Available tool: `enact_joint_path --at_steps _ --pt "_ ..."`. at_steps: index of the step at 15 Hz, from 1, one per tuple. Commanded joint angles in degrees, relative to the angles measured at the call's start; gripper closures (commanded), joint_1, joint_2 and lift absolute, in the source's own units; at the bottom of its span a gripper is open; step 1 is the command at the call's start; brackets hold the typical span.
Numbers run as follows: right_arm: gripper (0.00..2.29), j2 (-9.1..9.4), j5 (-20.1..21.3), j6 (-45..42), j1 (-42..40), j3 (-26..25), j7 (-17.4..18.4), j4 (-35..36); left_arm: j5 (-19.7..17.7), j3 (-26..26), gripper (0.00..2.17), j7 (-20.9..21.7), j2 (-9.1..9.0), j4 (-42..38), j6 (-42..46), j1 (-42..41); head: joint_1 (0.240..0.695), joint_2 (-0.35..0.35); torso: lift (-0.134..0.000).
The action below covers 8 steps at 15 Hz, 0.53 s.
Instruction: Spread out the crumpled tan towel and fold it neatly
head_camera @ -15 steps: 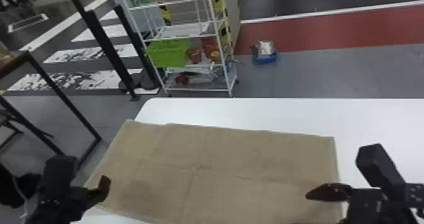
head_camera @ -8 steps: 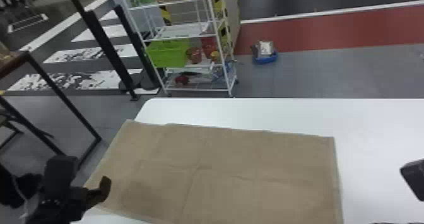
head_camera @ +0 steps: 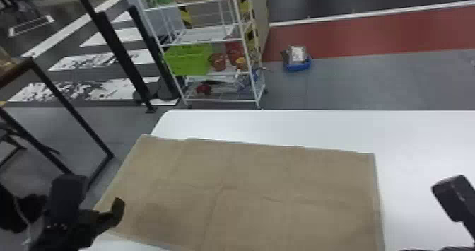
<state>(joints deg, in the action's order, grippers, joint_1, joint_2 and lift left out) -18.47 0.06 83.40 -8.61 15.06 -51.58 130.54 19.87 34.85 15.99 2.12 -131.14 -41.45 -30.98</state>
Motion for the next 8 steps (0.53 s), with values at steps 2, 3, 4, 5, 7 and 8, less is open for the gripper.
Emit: enact_joint_path --at_steps 2,3,4,5,7,8 --pt "0.40 -0.33 0.2 3.2 1.0 0.1 -0.1 0.1 0.0 0.5 0.02 0.1 0.08 0.0 0.0 0.0 0.695 0.350 -0.122" --pt "0.40 -0.77 0.3 4.5 1.3 0.2 -0.1 0.1 0.0 0.6 0.02 0.1 0.08 0.0 0.0 0.0 0.695 0.350 -0.122" --pt "0.40 -0.95 0.3 5.2 1.8 0.6 -0.2 0.1 0.0 0.6 0.02 0.2 0.08 0.2 0.0 0.0 0.695 0.350 -0.122" --pt "0.40 -0.95 0.7 5.7 2.5 1.4 -0.2 0.1 0.0 0.7 0.02 0.2 0.17 0.3 0.2 0.0 0.695 0.350 -0.122" --pt "0.40 -1.04 2.8 6.0 3.7 3.5 -0.1 -0.2 0.0 0.7 0.02 0.2 0.17 0.3 0.5 0.0 0.695 0.350 -0.122" --pt "0.40 -0.95 3.3 6.2 4.7 4.4 0.0 -0.6 0.0 0.8 0.02 0.2 0.17 0.3 0.9 0.0 0.695 0.350 -0.122"
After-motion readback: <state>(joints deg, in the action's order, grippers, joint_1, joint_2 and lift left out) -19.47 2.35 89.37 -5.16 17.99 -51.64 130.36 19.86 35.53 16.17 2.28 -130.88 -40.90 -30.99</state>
